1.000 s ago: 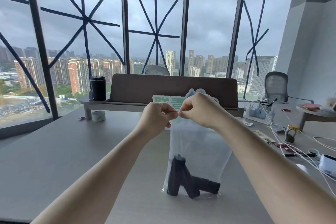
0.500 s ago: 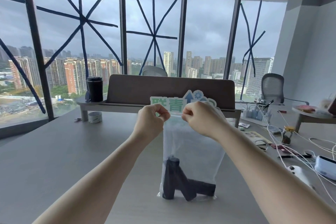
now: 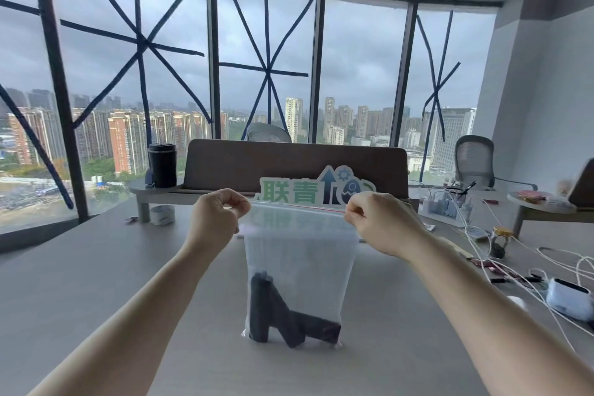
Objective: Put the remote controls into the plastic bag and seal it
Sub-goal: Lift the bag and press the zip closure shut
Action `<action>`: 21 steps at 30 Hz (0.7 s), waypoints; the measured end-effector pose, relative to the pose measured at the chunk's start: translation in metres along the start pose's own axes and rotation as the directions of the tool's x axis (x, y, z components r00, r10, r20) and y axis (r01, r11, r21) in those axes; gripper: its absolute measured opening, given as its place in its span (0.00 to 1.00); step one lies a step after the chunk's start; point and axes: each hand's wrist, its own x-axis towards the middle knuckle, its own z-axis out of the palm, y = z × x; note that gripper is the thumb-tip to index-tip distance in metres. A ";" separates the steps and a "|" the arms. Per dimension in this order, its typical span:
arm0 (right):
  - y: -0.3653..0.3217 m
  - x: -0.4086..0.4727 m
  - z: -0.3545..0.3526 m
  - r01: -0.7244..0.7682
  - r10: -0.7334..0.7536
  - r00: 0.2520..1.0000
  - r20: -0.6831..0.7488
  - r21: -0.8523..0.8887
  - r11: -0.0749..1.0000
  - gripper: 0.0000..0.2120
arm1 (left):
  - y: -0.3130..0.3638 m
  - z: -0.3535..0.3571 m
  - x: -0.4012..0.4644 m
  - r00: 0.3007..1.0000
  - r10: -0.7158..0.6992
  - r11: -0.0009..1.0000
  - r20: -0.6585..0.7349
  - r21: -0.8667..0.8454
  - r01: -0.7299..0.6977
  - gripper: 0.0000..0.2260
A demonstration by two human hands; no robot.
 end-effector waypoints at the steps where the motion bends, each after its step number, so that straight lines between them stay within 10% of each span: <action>1: 0.001 -0.001 0.000 0.002 -0.002 1.000 0.009 -0.002 1.000 0.09 | -0.003 -0.002 0.002 1.000 -0.008 1.000 -0.006 0.003 0.008 0.05; 16: -0.046 0.001 -0.006 0.093 -0.104 0.935 -0.338 -0.050 0.994 0.10 | -0.006 -0.045 0.024 0.999 0.010 0.981 -0.038 -0.195 -0.017 0.03; 21: -0.060 0.071 0.062 0.034 -0.010 0.978 -0.208 0.111 0.993 0.08 | -0.062 -0.052 0.060 0.990 -0.141 0.975 0.019 -0.172 0.142 0.05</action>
